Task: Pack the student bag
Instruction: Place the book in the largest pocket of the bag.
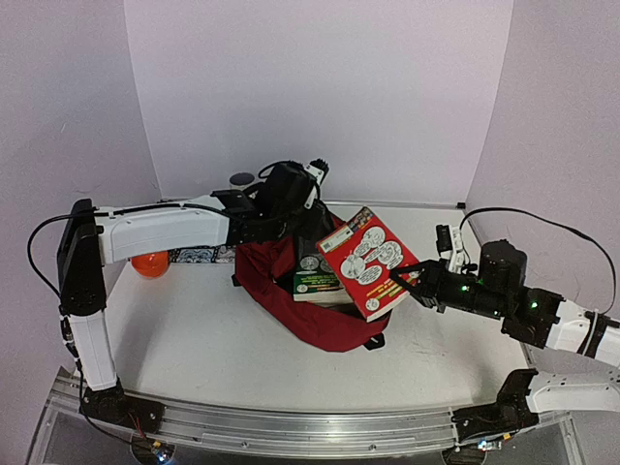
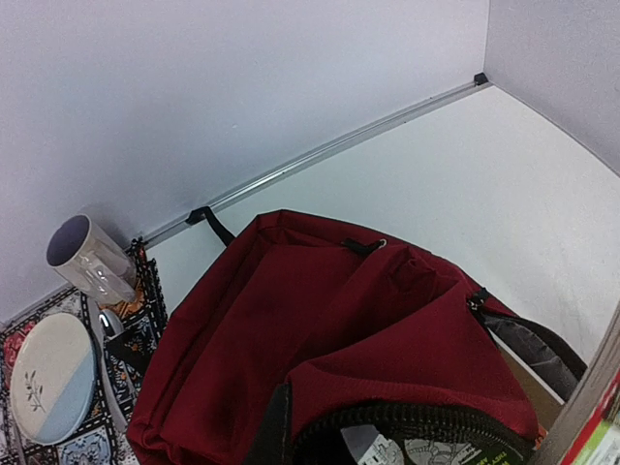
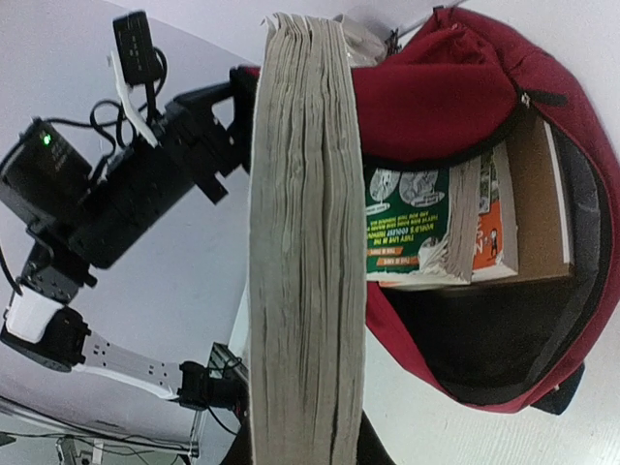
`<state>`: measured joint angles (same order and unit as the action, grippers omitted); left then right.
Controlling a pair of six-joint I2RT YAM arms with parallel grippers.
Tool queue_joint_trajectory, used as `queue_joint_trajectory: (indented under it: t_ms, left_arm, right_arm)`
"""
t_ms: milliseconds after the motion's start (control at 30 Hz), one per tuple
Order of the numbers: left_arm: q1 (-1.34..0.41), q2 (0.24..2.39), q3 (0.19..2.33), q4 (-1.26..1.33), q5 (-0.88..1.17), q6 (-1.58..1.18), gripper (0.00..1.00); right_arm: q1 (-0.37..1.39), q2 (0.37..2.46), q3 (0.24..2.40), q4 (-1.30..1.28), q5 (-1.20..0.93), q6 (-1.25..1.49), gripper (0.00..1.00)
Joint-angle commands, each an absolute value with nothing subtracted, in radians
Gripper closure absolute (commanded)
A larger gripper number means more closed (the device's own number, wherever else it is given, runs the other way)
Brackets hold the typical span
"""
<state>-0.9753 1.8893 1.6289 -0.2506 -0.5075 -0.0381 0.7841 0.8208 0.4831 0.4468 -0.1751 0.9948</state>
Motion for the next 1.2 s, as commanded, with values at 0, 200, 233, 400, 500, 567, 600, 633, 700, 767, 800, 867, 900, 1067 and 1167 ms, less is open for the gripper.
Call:
queue_joint_trajectory:
  t_ms: [0, 200, 233, 400, 500, 567, 600, 633, 700, 767, 800, 867, 900, 1067, 1167]
  left_arm:
    - [-0.936, 1.919, 1.735, -0.281, -0.396, -0.125, 1.0]
    - [-0.929, 1.903, 1.762, -0.305, -0.304, -0.157, 1.0]
    - [-0.929, 1.892, 1.757, -0.305, -0.294, -0.161, 1.0]
    - [-0.929, 1.815, 1.711, -0.304, -0.247, -0.177, 1.0]
    - [-0.929, 1.778, 1.673, -0.3, -0.197, -0.186, 1.0]
    - [-0.93, 1.755, 1.654, -0.297, -0.191, -0.19, 1.0]
    - [-0.93, 1.746, 1.65, -0.296, -0.192, -0.19, 1.0]
    - [-0.93, 1.737, 1.647, -0.296, -0.186, -0.189, 1.0]
    - [-0.93, 1.718, 1.639, -0.295, -0.156, -0.185, 1.0]
    - [-0.93, 1.696, 1.622, -0.292, -0.123, -0.183, 1.0]
    - [-0.93, 1.688, 1.613, -0.289, -0.107, -0.182, 1.0]
    - [-0.93, 1.672, 1.597, -0.288, -0.068, -0.178, 1.0]
    - [-0.93, 1.666, 1.589, -0.286, -0.049, -0.177, 1.0]
    - [-0.931, 1.647, 1.563, -0.281, 0.037, -0.181, 1.0]
    - [-0.933, 1.643, 1.564, -0.274, 0.081, -0.194, 1.0]
  right_arm:
    - [0.785, 0.836, 0.529, 0.537, -0.31, 0.97, 1.0]
    - [0.788, 0.941, 0.541, 0.564, -0.4, 0.989, 1.0]
    - [0.789, 0.967, 0.544, 0.581, -0.411, 0.996, 1.0]
    - [0.791, 1.066, 0.569, 0.63, -0.399, 1.027, 1.0]
    - [0.79, 1.094, 0.587, 0.632, -0.343, 1.044, 1.0]
    - [0.789, 1.122, 0.609, 0.635, -0.345, 1.053, 1.0]
    - [0.789, 1.139, 0.618, 0.636, -0.35, 1.061, 1.0]
    - [0.788, 1.153, 0.623, 0.638, -0.348, 1.071, 1.0]
    - [0.784, 1.163, 0.616, 0.643, -0.321, 1.093, 1.0]
    - [0.771, 1.155, 0.601, 0.652, -0.281, 1.124, 1.0]
    - [0.765, 1.149, 0.596, 0.655, -0.255, 1.138, 1.0]
    - [0.764, 1.143, 0.591, 0.661, -0.197, 1.165, 1.0]
    - [0.764, 1.144, 0.592, 0.664, -0.18, 1.182, 1.0]
    - [0.765, 1.21, 0.623, 0.711, -0.142, 1.233, 1.0]
    - [0.769, 1.28, 0.656, 0.754, -0.162, 1.252, 1.0]
